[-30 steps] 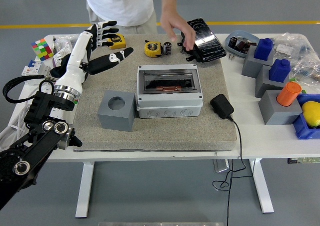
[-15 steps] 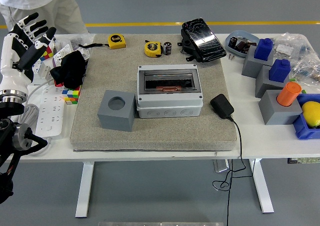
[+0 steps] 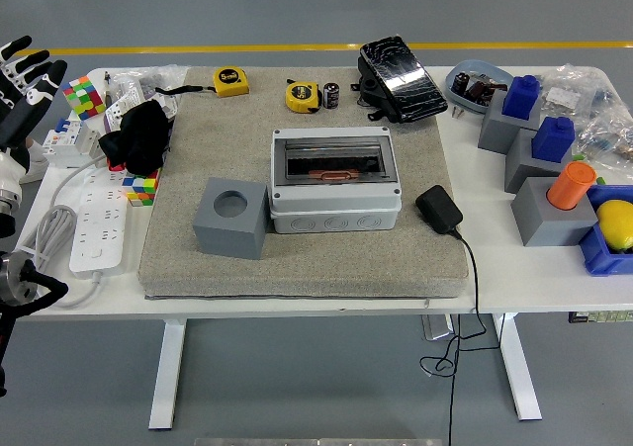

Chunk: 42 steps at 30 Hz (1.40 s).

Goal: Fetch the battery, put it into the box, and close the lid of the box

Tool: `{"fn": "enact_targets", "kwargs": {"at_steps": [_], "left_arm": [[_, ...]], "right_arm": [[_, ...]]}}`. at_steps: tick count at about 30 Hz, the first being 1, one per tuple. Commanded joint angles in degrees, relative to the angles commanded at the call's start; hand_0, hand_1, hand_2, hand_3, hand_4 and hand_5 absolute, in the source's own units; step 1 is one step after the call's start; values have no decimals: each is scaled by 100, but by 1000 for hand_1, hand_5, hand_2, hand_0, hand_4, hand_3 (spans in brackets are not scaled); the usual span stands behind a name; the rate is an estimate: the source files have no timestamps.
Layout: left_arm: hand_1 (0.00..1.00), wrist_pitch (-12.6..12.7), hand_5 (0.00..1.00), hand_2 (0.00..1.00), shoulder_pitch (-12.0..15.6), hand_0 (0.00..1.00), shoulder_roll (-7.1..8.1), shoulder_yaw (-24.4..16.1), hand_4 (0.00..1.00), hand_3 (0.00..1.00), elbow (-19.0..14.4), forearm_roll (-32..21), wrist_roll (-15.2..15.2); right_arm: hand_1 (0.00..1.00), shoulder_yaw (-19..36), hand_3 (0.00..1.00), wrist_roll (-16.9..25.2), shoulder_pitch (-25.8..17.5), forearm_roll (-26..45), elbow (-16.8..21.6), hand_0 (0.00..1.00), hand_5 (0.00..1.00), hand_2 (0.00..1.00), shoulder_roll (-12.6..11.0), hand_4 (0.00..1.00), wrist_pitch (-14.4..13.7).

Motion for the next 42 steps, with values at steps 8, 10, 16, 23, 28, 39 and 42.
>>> {"fn": "enact_targets", "kwargs": {"at_steps": [8,10,16,23,28,39,42], "left_arm": [[695,-21,292,669,-33,579,4,-85,969,700,1,33,44],[695,-19,292,669,-95,579,22,-66,969,700,35,18,47],[680,-71,295,653,-138,582,125,48,964,692,30,158,125],[678,-73,295,653,-21,578,72,81,961,692,5,155,170],[675,-83,298,646,-6,575,91,76,956,686,1,167,223],[671,-113,304,636,40,558,73,25,952,678,-24,219,307],[671,-116,304,636,48,558,85,33,952,678,-27,232,339]], "right_arm": [[720,-86,688,0,59,54,-16,677,693,715,20,998,4],[720,-198,688,-7,134,75,-3,677,693,715,17,998,17],[720,-318,688,-12,169,127,-10,677,693,715,-44,998,-6],[720,-229,688,-13,122,52,23,677,693,715,-19,998,-1],[720,-325,688,-27,133,116,-10,677,694,715,-45,998,0],[720,-309,688,-24,107,107,-21,676,694,715,-25,998,-2],[720,-280,688,-24,104,99,-24,676,694,715,-15,998,-5]]}}
